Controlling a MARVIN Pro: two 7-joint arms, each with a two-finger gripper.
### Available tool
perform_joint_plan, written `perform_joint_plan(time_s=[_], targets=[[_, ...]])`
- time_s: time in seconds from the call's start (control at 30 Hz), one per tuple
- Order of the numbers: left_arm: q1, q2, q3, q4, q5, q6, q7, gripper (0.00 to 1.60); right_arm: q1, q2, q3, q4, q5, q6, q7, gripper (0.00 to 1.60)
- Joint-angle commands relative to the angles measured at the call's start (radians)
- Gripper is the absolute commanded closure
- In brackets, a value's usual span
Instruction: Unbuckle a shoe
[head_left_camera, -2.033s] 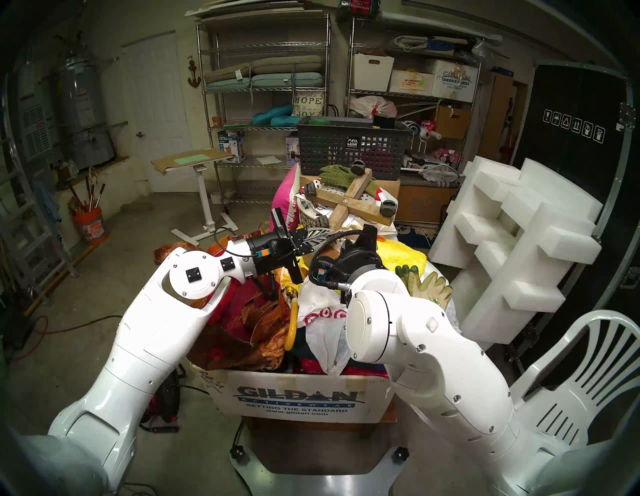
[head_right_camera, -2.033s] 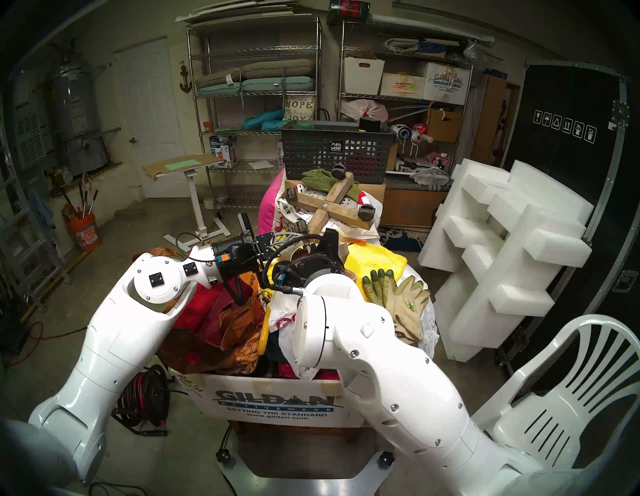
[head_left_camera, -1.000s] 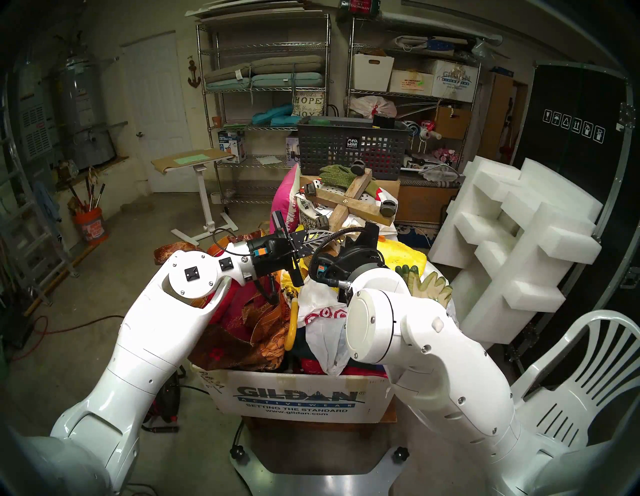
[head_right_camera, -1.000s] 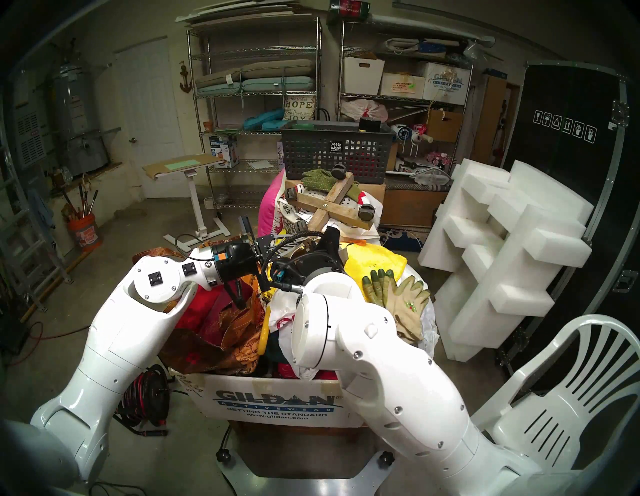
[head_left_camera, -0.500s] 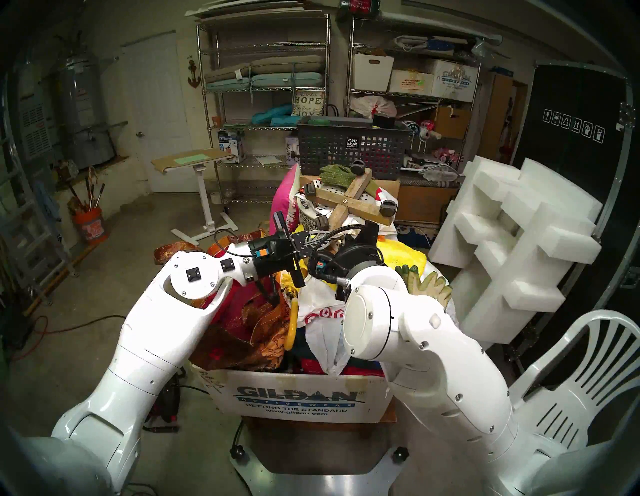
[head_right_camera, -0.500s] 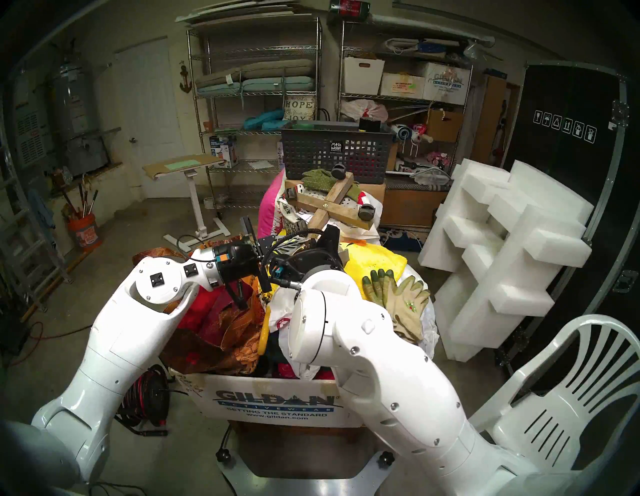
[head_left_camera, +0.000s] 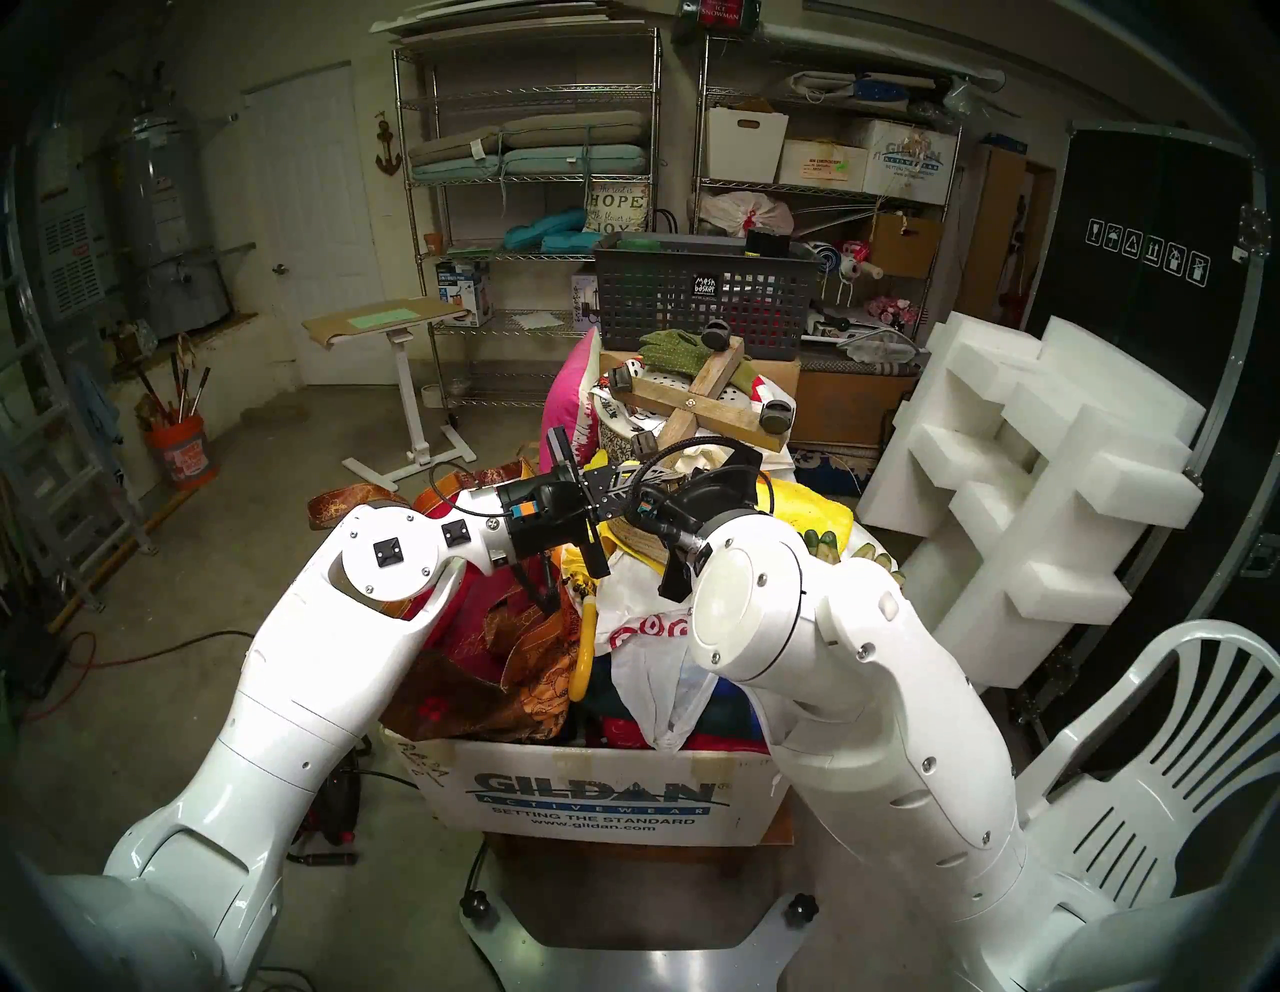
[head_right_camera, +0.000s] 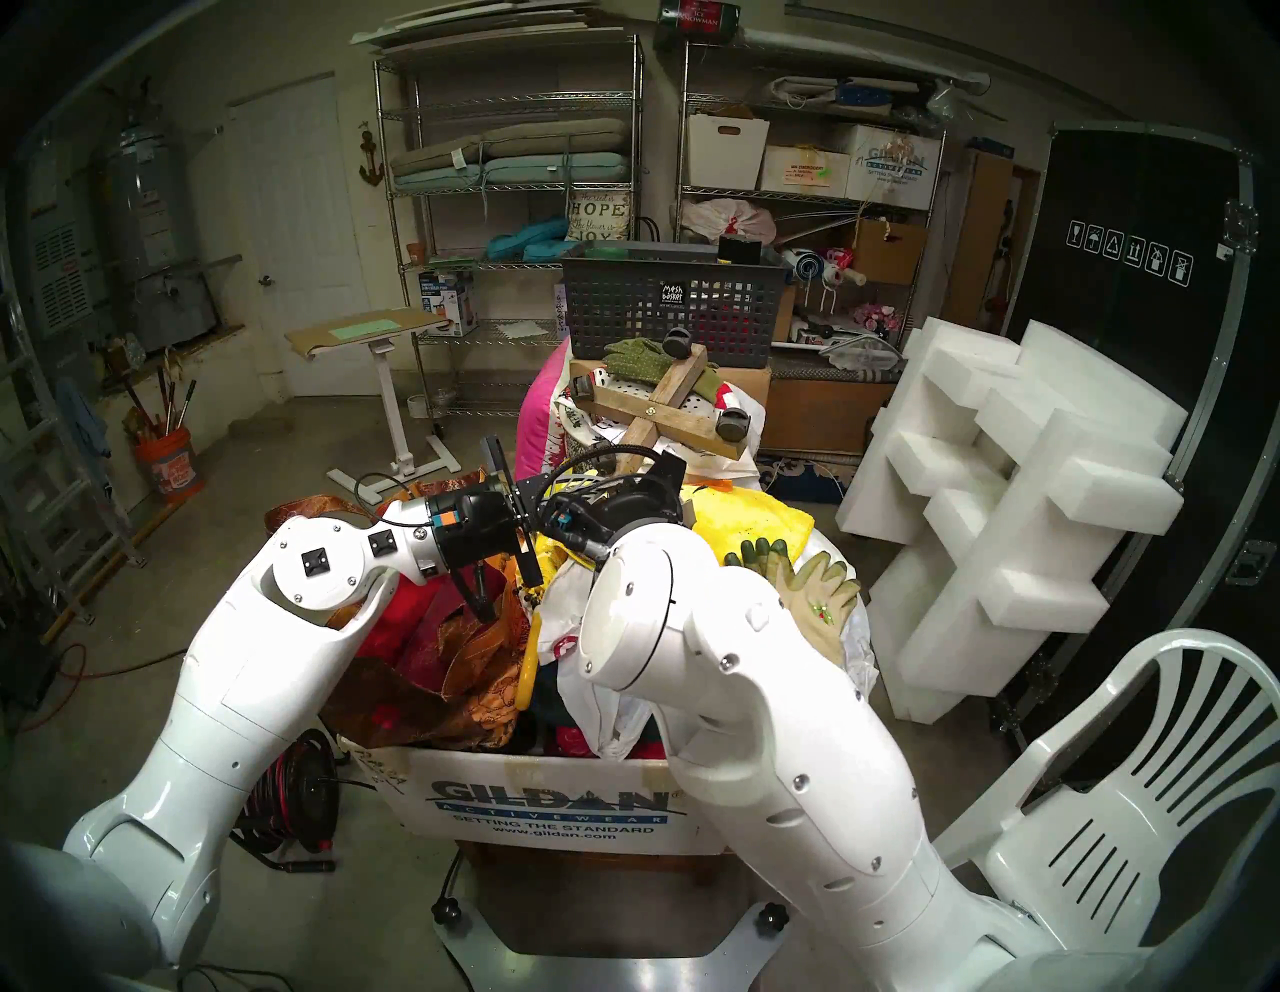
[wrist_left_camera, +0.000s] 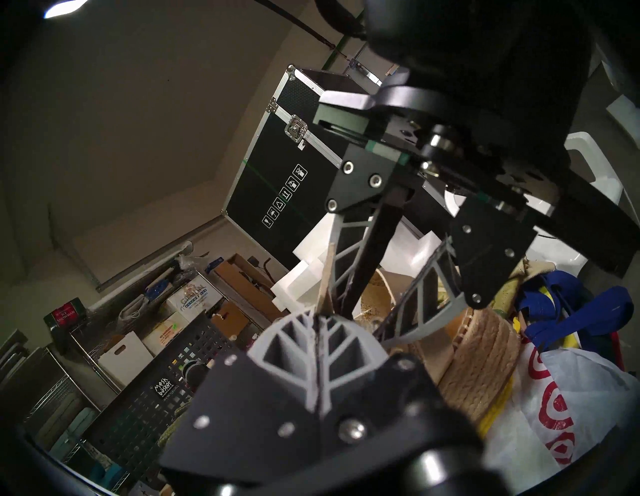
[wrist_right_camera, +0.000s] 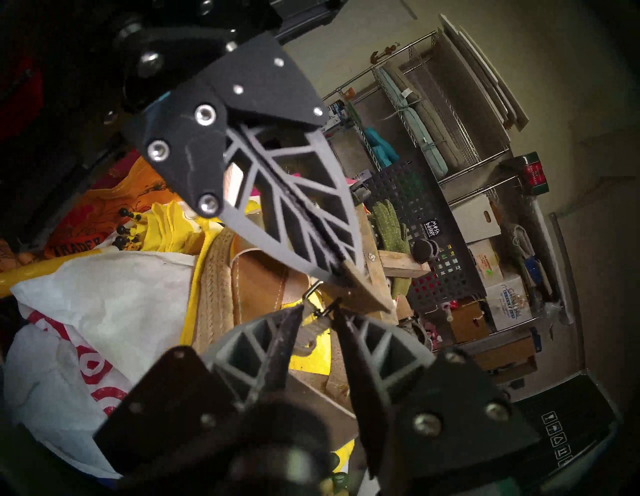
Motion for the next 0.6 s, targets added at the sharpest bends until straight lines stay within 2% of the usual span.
perform_joint_plan(time_s=[0.0, 0.3, 0.57], targets=[[-0.023, -0.007, -0.006, -0.011, -0.003, -0.005, 0.003, 1.60, -0.010, -0.024, 0.023, -0.033, 0.029, 0.009, -0.002, 0.77], [-0.026, -0.008, -0.008, -0.009, -0.001, -0.003, 0.002, 1.60, -0.033, -0.057, 0.077, -0.045, 0.094, 0.013, -0.010, 0.82], [-0.030, -0.013, -0.004, -0.002, 0.002, -0.004, 0.002, 1.60, -0.034, -0.053, 0.086, -0.068, 0.094, 0.010, -0.026, 0.81]])
